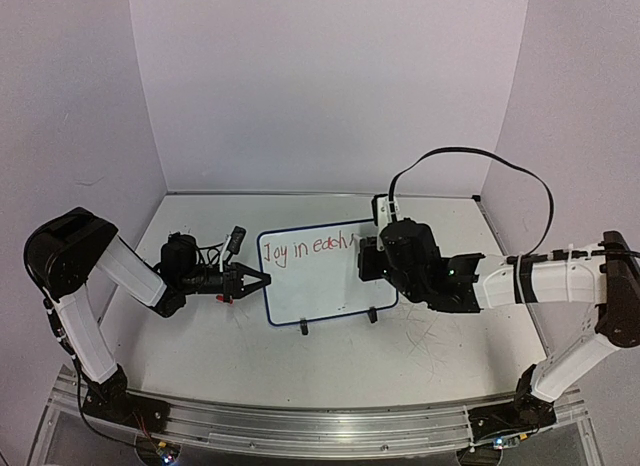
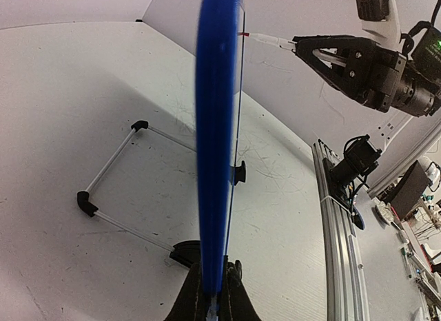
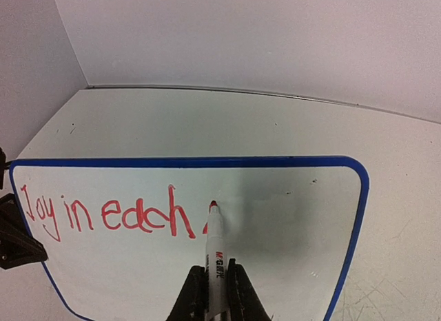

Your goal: Write a sentence on the whiteboard

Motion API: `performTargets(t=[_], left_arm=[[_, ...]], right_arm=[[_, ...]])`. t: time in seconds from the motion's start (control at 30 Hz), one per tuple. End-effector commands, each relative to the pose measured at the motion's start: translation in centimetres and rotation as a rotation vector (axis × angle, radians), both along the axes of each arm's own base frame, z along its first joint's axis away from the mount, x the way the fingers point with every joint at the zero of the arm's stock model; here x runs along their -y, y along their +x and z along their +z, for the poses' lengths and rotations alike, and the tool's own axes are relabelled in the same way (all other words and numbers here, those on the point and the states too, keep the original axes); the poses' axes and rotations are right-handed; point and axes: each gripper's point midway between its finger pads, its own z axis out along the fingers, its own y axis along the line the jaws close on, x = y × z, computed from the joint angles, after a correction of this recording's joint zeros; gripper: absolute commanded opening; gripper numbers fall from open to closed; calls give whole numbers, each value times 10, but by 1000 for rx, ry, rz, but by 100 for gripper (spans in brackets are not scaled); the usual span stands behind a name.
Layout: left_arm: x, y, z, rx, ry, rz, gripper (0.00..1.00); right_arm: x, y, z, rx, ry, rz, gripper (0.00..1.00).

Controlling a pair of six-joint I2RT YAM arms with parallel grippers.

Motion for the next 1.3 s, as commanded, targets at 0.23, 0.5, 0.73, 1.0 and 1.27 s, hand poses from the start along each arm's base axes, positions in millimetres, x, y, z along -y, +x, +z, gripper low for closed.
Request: performTargets(t=[0.23, 0.5, 0.73, 1.0, 1.27], left_arm=[[-3, 9, -2, 5, 29, 46, 0], [-2, 8, -2, 5, 30, 45, 0], [-2, 8, -2, 5, 30, 43, 0], [-1, 7, -2, 4, 31, 40, 0], [-1, 8, -3, 3, 31, 40, 0]], right_arm=[[12, 4, 11, 16, 32, -61, 0], [15, -3, -2, -27, 34, -44, 0], [15, -10, -12, -56, 35, -30, 0], [11, -6, -10, -48, 26, -30, 0], [10, -1, 0, -13, 30, -48, 0]])
